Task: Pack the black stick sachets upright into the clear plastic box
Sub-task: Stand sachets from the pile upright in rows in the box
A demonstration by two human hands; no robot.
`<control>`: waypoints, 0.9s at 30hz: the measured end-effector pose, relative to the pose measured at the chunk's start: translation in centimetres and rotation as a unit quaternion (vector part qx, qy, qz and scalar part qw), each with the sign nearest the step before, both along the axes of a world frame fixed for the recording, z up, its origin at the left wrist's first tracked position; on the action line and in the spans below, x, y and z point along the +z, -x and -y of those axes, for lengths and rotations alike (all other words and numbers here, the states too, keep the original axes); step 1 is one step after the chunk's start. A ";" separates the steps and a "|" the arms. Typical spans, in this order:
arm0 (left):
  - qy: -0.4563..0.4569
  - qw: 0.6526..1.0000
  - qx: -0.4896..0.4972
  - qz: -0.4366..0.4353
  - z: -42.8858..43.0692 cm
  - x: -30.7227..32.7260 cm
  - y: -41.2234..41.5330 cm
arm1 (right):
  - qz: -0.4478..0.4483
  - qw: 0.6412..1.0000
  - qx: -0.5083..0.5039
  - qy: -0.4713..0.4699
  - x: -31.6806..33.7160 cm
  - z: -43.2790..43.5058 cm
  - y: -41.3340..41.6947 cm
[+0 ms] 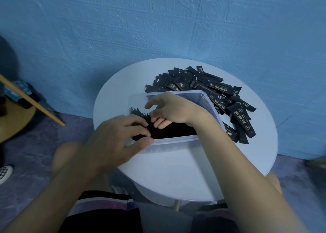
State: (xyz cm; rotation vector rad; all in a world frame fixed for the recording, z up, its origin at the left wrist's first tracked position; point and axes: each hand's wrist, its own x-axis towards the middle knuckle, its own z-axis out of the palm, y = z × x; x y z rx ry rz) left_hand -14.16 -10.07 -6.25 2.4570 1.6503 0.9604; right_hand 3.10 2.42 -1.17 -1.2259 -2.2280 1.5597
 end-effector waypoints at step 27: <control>0.023 0.999 0.033 0.025 -0.4 0.1 -1.4 | 0.147 0.869 -0.418 -0.222 -4.8 -1.3 -19.3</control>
